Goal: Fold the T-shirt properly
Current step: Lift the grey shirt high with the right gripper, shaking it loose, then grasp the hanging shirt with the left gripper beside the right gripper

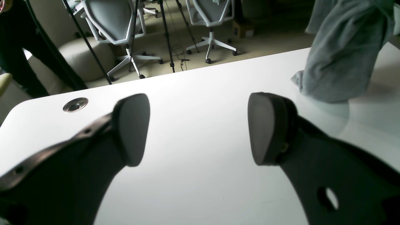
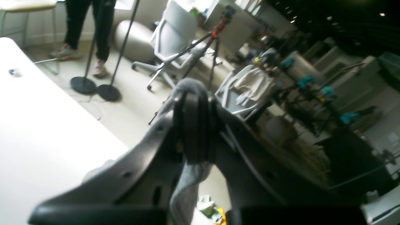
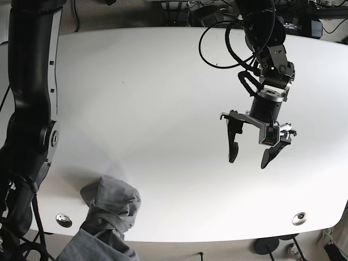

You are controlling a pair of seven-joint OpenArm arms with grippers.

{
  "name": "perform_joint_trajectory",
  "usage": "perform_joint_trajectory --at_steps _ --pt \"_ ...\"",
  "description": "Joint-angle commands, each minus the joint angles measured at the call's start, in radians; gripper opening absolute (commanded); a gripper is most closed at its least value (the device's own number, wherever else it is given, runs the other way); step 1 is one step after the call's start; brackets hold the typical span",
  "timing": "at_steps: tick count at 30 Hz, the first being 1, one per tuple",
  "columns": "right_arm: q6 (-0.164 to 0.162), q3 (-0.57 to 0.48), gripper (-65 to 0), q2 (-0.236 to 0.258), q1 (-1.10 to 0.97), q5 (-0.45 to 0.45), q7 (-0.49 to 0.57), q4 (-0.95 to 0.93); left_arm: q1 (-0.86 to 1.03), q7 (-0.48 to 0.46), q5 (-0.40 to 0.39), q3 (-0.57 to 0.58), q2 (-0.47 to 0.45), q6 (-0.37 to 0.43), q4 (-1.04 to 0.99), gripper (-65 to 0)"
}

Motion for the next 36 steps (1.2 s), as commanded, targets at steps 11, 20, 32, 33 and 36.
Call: perform_joint_trajectory --at_steps 11,20,32,33,36 --pt "-0.011 0.001 -63.1 -0.191 0.046 0.005 0.032 0.010 -0.002 -0.028 -0.018 -0.035 -0.095 0.003 0.012 -19.2" --pt "-0.013 -0.041 -63.1 -0.280 0.046 0.011 0.033 0.014 0.106 -0.032 -0.018 -0.022 -0.130 -0.001 -0.054 -19.2" --pt "-0.008 -0.044 -63.1 -0.355 0.046 0.011 0.036 0.016 -0.035 -0.227 -0.018 0.148 -0.151 0.002 -0.419 -19.2" --pt "-0.008 -0.044 -63.1 -0.355 0.046 0.011 0.036 0.016 -0.069 -0.244 -0.018 0.151 -0.138 0.003 -0.459 -19.2" --pt "-0.008 -0.044 -63.1 -0.355 0.046 0.008 0.036 0.016 -0.170 -0.275 -0.018 0.156 -0.127 0.003 -0.591 -19.2"
